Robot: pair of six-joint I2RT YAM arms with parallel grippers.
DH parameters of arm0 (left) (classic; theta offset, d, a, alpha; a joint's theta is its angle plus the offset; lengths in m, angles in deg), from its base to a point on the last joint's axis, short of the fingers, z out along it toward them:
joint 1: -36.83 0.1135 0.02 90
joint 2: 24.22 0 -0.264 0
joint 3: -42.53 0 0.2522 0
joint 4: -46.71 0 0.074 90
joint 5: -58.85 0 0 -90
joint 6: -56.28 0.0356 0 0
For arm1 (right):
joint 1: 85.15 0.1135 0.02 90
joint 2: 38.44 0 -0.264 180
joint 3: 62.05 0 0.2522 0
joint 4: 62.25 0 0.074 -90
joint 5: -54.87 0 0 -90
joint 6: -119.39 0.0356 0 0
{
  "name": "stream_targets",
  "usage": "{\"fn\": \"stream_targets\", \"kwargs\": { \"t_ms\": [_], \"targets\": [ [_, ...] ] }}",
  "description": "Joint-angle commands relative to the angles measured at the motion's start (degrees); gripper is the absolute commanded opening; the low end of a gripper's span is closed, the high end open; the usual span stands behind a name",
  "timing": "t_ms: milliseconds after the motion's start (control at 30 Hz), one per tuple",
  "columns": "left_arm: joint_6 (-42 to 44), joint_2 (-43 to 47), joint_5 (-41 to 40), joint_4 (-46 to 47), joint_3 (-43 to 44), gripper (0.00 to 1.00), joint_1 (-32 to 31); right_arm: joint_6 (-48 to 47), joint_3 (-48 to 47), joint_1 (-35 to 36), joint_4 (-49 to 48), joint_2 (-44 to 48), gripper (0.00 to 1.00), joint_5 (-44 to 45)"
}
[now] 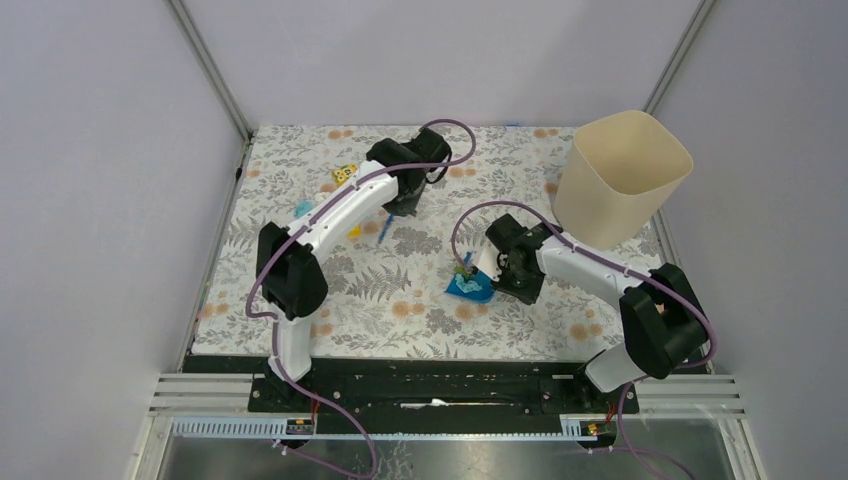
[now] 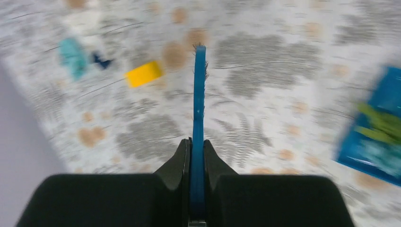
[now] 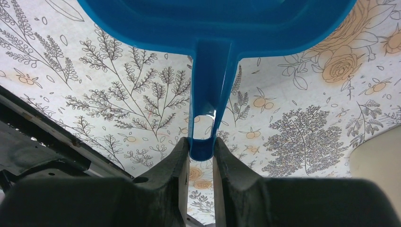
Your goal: Sweep away the paper scraps from the table
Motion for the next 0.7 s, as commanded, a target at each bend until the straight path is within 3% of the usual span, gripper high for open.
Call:
{"fn": "stream_targets", "kwargs": {
  "t_ms": [0,67,200,400,667],
  "targets": [
    [3.4,1.5,-23.8,-0.6,-2.9,0.00,2.5,0.7,1.2,0.7,-0.6,2.6,0.00,-1.9],
    [4.7,0.9,-32.2,1.1,-5.2,0.00,3.7,1.0,1.7,0.9,-0.8,2.8,0.00,-1.9],
    [5.4,-1.1,-36.1,4.7,-6.5,0.00,8.9,1.6,2.3,1.3,-1.2,3.1,0.00,-3.4],
    [10.1,-5.2,-29.3,15.2,-8.4,0.00,19.0,2.0,2.8,1.6,-1.2,4.2,0.00,-4.2],
    [10.4,-14.6,-24.3,16.8,-4.4,0.00,23.7,2.8,4.1,1.7,-1.6,5.2,0.00,-4.6]
  ]
}}
